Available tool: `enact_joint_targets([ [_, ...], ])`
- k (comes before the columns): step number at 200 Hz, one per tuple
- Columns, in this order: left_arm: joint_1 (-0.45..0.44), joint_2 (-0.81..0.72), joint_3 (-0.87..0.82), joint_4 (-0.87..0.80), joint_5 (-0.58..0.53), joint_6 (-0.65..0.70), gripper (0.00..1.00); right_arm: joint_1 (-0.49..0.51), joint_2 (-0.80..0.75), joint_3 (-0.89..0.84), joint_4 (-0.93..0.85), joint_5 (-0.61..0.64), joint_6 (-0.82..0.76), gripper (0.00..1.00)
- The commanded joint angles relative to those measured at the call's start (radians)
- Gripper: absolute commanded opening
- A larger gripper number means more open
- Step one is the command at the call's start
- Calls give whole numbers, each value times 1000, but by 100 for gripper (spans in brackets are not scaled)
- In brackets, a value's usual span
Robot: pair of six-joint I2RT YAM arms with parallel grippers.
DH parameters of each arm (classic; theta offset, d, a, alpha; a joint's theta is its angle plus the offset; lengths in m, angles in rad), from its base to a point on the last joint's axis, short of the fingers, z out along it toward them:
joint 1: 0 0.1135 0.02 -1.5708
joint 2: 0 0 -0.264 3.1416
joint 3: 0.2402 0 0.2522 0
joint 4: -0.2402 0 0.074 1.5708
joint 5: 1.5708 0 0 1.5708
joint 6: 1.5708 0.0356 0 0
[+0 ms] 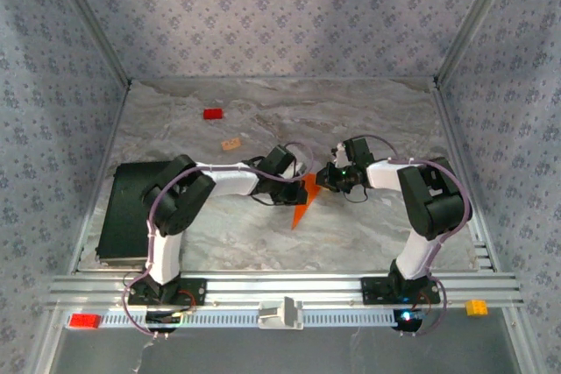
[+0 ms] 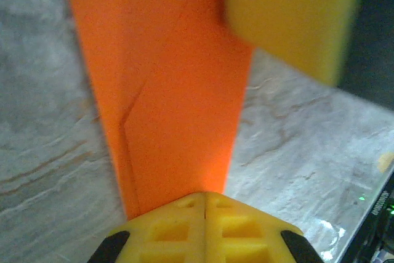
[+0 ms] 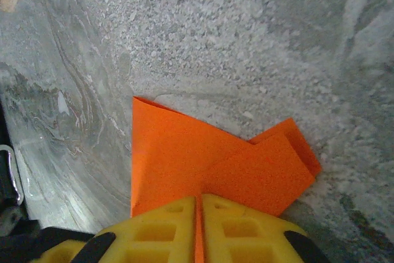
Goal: Fold a paper plane with a square sheet of paper (pick it up from the middle)
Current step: Fold the wing for the fifth time at the center of the table.
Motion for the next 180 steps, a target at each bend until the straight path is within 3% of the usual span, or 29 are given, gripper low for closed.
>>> enact_joint_targets([
  [1, 3, 11, -24, -17, -1, -6, 0, -11, -19, 7, -79, 15, -25, 14],
  [64, 4, 0, -94, 10, 11, -24, 0, -14, -152, 59, -183, 78, -93, 17],
  [93, 2, -6, -100, 18, 16, -33, 0, 30, -115, 63, -126, -5, -97, 17],
  [117, 2, -5, -103, 24, 18, -38, 0, 51, -62, 64, -120, 27, -85, 16],
  [180, 2, -6, -138, 77, 27, -80, 0, -64, 4, 12, -44, 45, -50, 15],
])
